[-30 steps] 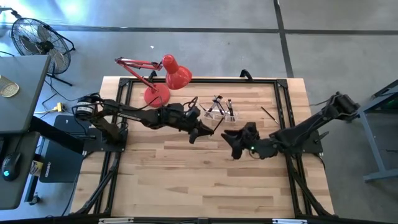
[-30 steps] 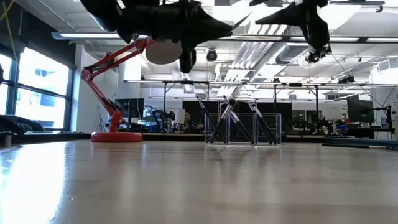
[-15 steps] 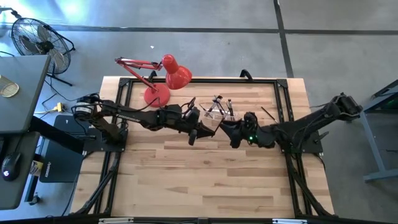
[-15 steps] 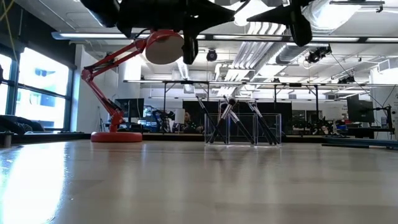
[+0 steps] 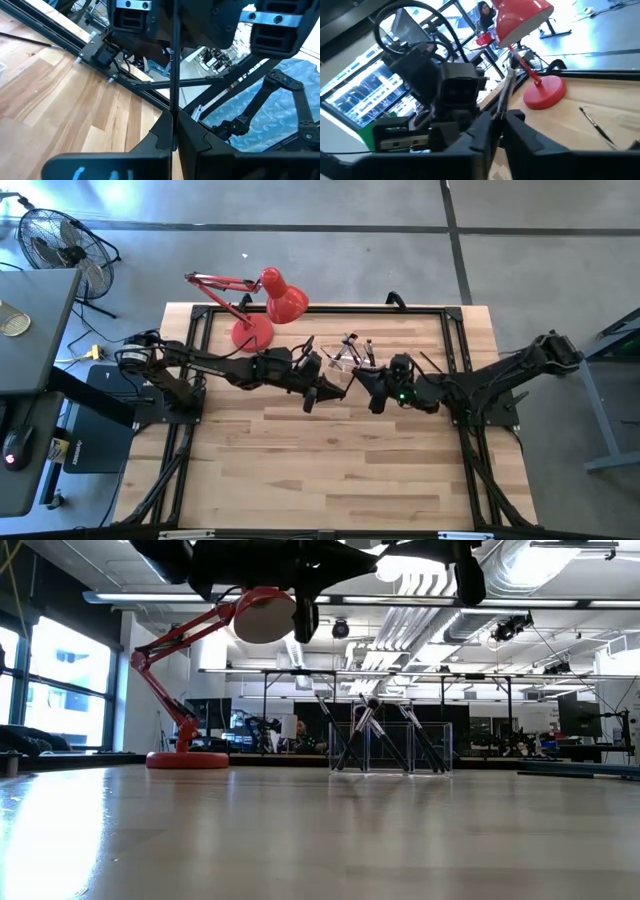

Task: Put items in baskets/containers
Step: Put the eyeshadow brush into the transparent organizer

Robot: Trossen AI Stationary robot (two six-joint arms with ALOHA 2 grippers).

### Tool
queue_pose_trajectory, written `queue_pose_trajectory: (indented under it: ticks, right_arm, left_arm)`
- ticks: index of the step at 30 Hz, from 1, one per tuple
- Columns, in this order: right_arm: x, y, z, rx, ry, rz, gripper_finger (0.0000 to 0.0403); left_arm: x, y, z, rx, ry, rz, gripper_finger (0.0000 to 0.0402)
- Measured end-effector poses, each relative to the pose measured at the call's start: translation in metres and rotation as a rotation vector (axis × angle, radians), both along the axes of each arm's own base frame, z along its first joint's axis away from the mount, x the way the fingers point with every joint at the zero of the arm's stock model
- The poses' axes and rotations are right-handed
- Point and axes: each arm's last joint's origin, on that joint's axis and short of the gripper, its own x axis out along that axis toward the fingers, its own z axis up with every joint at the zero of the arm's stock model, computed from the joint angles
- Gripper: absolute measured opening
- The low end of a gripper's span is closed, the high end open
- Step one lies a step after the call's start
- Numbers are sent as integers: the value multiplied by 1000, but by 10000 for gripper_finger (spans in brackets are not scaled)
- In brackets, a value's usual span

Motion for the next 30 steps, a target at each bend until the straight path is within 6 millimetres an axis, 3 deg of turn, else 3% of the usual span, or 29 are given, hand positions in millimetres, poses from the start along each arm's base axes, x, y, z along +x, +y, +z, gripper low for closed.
queue_pose_trajectory:
  ticks: [2,6,17,30]
  right_arm:
    - [1,-1,1,-5,-3,12,16]
    - [2,-4,0,-1,0,32,28]
    - [4,-10,-1,10,7,88,21]
    - [12,-7,-8,17,-2,126,20]
  left_arm:
    - [0,0,0,5,1,-8,0]
    - [0,0,-1,4,3,-31,15]
    - [0,0,1,22,-3,-36,108]
    - [14,1,24,98,66,-20,119]
